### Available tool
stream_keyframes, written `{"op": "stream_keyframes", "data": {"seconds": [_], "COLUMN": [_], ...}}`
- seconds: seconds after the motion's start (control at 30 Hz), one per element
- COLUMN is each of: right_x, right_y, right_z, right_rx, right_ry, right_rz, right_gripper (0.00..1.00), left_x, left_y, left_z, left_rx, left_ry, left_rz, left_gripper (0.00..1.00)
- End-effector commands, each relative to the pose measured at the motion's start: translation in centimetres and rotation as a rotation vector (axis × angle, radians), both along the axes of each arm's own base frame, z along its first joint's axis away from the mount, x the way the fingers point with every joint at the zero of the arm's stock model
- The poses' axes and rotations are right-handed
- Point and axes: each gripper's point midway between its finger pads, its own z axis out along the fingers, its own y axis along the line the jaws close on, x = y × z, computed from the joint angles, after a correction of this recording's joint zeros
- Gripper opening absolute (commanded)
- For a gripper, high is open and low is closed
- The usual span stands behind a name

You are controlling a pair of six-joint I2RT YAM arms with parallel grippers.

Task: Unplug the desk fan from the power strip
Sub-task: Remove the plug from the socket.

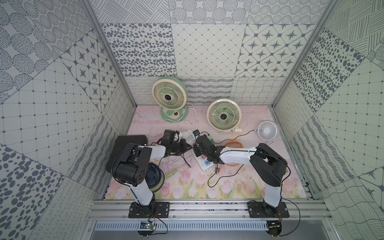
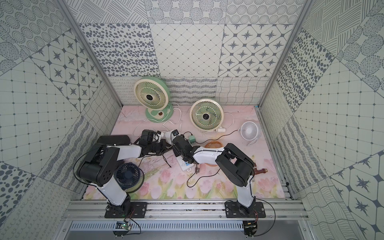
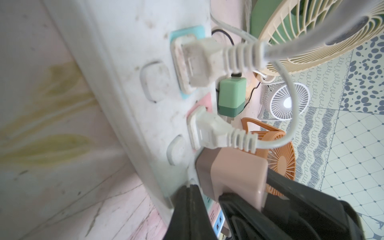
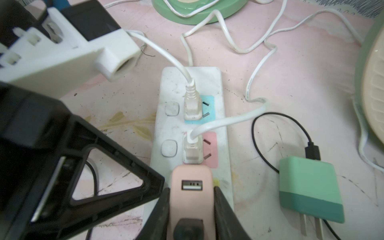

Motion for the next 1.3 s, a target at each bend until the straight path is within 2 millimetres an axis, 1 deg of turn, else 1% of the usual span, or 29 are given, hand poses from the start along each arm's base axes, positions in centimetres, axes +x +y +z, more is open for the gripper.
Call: {"op": "stream_keyframes", "data": {"seconds": [0.0, 0.07, 0.13, 0.2, 0.27, 0.33, 0.4, 0.5, 0.6, 0.7, 0.83, 0.87, 0.93, 1.1, 1.2, 1.27], "right_x": [-0.2, -0.5, -0.8, -0.4, 0.3, 0.7, 0.7, 0.0, -0.5, -0.4, 0.6, 0.6, 0.3, -0.8, -0.7, 0.0], "right_y": [1.7, 2.3, 2.4, 1.6, 0.5, 0.0, 0.2, 1.4, 2.2, 1.9, 0.4, 0.4, 0.9, 2.5, 2.2, 1.3], "right_z": [2.3, 2.4, 2.6, 2.6, 2.6, 2.6, 2.6, 2.2, 2.2, 2.5, 2.7, 2.7, 2.6, 2.4, 2.5, 2.4], "right_rx": [0.089, 0.038, 0.019, 0.041, 0.105, 0.155, 0.145, 0.093, 0.032, 0.028, 0.131, 0.135, 0.121, 0.012, 0.024, 0.09], "right_ry": [-0.031, -0.065, -0.079, -0.066, -0.024, 0.009, 0.009, -0.005, -0.046, -0.057, 0.005, 0.009, 0.009, -0.054, -0.049, -0.004], "right_rz": [0.02, 0.03, 0.031, 0.008, -0.024, -0.035, -0.029, 0.002, 0.021, 0.012, -0.025, -0.025, -0.009, 0.027, 0.016, -0.008], "right_gripper": [0.16, 0.16, 0.16, 0.17, 0.16, 0.16, 0.16, 0.16, 0.16, 0.16, 0.16, 0.16, 0.16, 0.16, 0.16, 0.16], "left_x": [-0.7, -0.7, -0.8, -0.7, -0.7, -0.7, -0.7, -0.7, -0.7, -0.6, -0.6, -0.6, -0.6, -0.6, -0.7, -0.7], "left_y": [0.4, 0.4, 0.4, 0.3, 0.3, 0.3, 0.3, 0.3, 0.3, 0.3, 0.3, 0.3, 0.3, 0.3, 0.3, 0.3], "left_z": [-1.6, -1.7, -1.8, -1.8, -1.8, -1.9, -1.9, -1.9, -2.0, -2.0, -2.0, -2.0, -2.0, -2.0, -2.0, -2.0], "left_rx": [0.053, 0.055, 0.055, 0.053, 0.053, 0.053, 0.053, 0.054, 0.053, 0.053, 0.052, 0.053, 0.053, 0.054, 0.053, 0.053], "left_ry": [0.056, 0.055, 0.057, 0.059, 0.06, 0.059, 0.061, 0.061, 0.061, 0.061, 0.06, 0.06, 0.059, 0.059, 0.06, 0.058], "left_rz": [0.006, 0.007, 0.005, 0.003, 0.002, 0.002, 0.002, 0.004, 0.002, 0.002, 0.001, 0.002, 0.002, 0.001, 0.0, -0.001], "left_gripper": [0.0, 0.0, 0.0, 0.0, 0.0, 0.0, 0.0, 0.0, 0.0, 0.0, 0.0, 0.0, 0.0, 0.0, 0.0, 0.0]}}
